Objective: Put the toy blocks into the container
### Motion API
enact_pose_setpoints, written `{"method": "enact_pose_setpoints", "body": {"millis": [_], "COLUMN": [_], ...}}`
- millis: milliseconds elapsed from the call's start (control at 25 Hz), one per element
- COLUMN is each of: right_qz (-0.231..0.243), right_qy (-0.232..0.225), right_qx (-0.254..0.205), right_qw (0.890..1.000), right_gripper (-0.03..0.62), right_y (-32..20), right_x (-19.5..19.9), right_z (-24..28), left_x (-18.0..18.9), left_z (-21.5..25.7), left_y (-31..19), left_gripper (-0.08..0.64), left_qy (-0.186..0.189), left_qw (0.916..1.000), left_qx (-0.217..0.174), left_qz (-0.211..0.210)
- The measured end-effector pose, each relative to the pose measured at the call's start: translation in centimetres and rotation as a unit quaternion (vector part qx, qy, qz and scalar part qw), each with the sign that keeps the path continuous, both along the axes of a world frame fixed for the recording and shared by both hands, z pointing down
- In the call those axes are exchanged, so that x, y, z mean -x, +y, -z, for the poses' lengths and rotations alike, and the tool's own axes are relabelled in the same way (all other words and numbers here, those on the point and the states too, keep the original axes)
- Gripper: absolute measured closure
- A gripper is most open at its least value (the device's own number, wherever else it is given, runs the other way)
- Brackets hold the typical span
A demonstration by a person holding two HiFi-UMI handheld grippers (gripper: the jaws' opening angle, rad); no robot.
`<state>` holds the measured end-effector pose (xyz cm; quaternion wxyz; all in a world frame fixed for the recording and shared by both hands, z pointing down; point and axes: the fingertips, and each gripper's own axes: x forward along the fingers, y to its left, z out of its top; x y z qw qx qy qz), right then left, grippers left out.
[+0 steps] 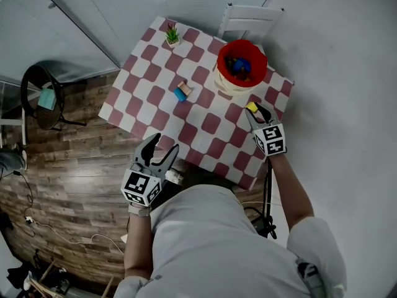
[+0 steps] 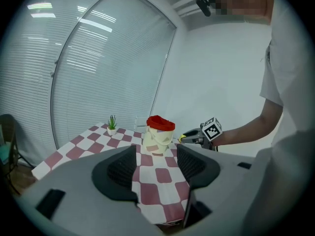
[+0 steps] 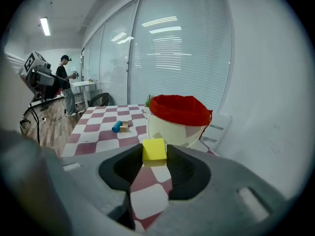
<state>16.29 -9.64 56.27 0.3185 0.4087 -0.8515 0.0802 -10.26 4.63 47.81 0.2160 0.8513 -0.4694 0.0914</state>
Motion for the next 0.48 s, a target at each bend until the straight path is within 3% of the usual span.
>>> {"method": "enact_pose_setpoints", "body": {"millis": [480], "right_qz": [0.033], "right_qy": [0.027], "right_qx": [-0.060], "right_qw": [0.997], "right_gripper": [0.437], "right_y": [-5.5], "right_x": [2.9], "right_z": [5.3], "left_x": [1.3], "left_z": [0.9], "left_y": [0.4], "left_gripper": [0.321], "left_qy": [0.005], "left_qw": [0.9995], "left_qx": [-0.020], "left_qz": [0.026]}}
